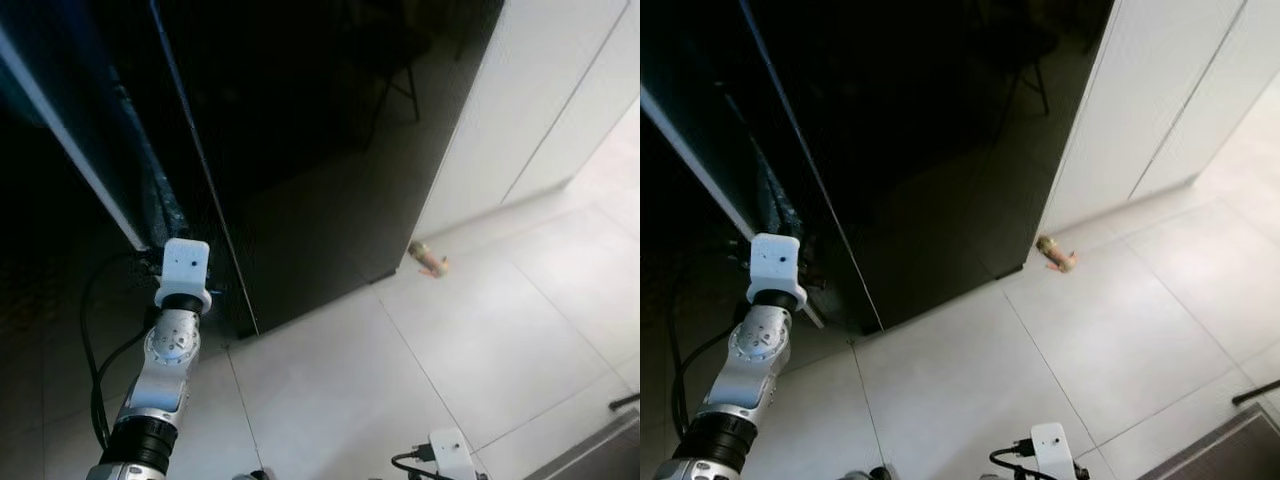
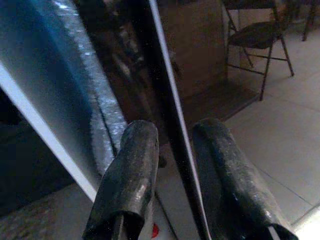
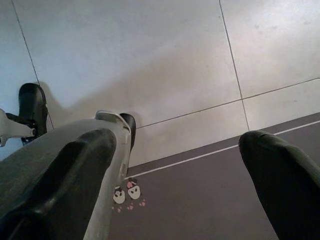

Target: Restocking fridge

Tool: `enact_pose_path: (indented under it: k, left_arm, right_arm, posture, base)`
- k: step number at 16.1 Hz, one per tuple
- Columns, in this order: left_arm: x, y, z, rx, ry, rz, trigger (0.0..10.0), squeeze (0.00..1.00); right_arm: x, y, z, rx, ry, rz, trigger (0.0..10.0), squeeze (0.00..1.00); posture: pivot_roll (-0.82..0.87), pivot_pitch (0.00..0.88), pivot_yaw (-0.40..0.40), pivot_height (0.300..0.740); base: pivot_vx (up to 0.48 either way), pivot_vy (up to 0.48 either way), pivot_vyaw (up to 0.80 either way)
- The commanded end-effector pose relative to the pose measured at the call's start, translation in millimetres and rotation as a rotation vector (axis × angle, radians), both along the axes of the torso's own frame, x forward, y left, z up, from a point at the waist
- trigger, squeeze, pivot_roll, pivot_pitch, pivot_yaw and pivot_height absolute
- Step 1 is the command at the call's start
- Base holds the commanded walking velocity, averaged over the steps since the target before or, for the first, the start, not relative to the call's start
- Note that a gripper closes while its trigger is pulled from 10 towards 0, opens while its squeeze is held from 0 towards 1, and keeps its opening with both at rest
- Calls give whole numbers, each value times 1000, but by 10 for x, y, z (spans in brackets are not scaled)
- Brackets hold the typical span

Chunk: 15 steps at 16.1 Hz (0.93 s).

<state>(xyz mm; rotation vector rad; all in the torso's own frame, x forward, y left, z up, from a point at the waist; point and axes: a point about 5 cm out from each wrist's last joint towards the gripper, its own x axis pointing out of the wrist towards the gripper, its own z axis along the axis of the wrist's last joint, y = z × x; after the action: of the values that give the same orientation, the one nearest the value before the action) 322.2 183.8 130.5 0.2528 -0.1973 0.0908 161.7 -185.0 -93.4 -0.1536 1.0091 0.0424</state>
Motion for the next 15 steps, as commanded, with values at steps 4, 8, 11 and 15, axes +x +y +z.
enact_pose_path:
  k: [4,8,11,15]
  left_arm:
    - [-9,-7,32,1,-15,0,10000,0]
    - [-9,-17,40,3,-21,-8,10000,0]
    - [-5,-30,40,5,-18,-19,10000,0]
    - [-6,-49,33,3,-12,-34,10000,0]
  right_arm:
    - [-131,2,-56,3,49,-5,10000,0]
    - [-135,6,-58,5,50,-1,10000,0]
    - [-133,7,-56,8,46,-7,10000,0]
    - [-125,8,-52,13,35,-17,10000,0]
  posture:
    - [-145,138,-29,740]
    - [-142,126,-27,740]
    - [-140,128,-27,740]
    - [-139,144,-31,740]
  base:
    - [0,0,0]
    - [197,0,0]
    - [280,0,0]
    - [287,0,0]
